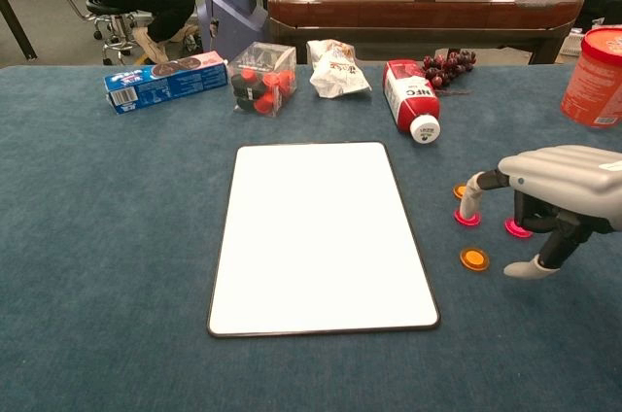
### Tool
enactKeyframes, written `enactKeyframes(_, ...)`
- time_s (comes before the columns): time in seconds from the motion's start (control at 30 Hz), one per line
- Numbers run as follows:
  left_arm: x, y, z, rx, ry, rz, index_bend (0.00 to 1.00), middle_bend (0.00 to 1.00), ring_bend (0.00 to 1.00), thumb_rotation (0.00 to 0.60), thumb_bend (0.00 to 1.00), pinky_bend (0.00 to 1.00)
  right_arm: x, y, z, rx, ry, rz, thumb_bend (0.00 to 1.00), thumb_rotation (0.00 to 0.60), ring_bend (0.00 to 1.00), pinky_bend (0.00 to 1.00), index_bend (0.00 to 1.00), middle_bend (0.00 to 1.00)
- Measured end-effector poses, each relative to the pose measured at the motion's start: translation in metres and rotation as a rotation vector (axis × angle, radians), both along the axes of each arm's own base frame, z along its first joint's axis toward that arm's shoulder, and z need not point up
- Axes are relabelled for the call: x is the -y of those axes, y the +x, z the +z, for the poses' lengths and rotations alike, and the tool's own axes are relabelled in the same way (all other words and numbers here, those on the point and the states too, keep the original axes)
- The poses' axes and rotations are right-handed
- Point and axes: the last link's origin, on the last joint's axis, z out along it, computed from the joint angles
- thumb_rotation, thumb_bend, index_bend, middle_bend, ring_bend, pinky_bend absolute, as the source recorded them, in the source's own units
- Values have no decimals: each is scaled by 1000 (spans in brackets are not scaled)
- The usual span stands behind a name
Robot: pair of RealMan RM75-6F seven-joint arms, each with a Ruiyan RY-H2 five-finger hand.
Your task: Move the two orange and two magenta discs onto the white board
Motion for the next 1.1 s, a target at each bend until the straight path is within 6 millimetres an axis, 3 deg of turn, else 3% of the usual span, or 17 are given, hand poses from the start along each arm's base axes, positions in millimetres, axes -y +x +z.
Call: enactKeyframes(1.1,5,-7,-4,17,-5,18,425,563,483,600,167,648,11,-1,-23,-32,15,-40,201,600,1000,1000,424,1000)
